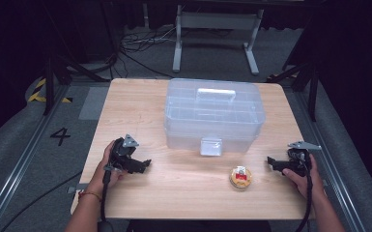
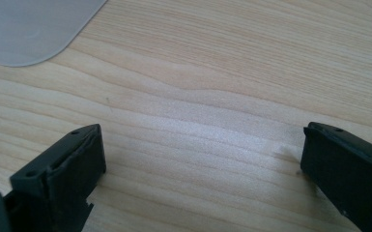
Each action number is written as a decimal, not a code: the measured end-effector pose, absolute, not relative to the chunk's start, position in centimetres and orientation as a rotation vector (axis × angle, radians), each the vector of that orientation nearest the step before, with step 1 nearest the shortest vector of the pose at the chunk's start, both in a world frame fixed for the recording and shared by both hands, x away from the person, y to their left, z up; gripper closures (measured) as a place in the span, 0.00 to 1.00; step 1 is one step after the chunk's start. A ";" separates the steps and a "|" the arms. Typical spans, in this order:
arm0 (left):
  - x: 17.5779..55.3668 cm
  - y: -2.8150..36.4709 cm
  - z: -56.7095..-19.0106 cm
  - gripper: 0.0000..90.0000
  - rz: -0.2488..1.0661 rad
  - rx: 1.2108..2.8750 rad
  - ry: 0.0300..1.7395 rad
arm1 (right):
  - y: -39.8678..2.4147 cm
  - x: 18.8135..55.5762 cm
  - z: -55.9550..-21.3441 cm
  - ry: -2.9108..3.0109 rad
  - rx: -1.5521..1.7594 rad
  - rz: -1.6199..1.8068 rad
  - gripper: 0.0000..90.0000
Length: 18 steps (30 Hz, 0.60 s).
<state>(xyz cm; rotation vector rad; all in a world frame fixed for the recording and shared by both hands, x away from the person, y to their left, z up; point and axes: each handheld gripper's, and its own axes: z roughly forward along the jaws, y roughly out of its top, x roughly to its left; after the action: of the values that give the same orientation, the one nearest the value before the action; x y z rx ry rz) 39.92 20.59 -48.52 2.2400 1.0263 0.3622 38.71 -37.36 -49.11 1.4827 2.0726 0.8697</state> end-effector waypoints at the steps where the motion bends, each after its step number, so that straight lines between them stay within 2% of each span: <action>1: 39.9 20.6 -48.5 0.00 0.362 2.240 1.026 | -37.4 38.7 -49.1 2.073 1.483 0.870 0.03; 13: 39.9 20.7 -48.5 0.00 0.358 2.245 1.009 | -37.6 39.2 -48.7 2.158 1.448 0.844 0.02; 16: 39.9 20.7 -48.5 0.00 0.350 2.252 0.990 | -38.2 39.0 -48.3 2.179 1.428 0.880 0.27; 17: 40.0 20.8 -48.5 0.00 0.349 2.256 0.974 | -38.4 39.0 -48.1 2.174 1.418 0.892 0.24; 18: 40.0 20.7 -48.5 0.00 0.342 2.257 0.968 | -38.5 39.0 -47.9 2.176 1.416 0.890 0.15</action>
<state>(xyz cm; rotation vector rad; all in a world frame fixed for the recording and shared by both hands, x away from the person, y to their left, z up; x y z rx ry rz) 40.00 20.73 -48.53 2.2569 0.9682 0.3418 38.99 -38.46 -47.91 1.4158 2.1763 0.8905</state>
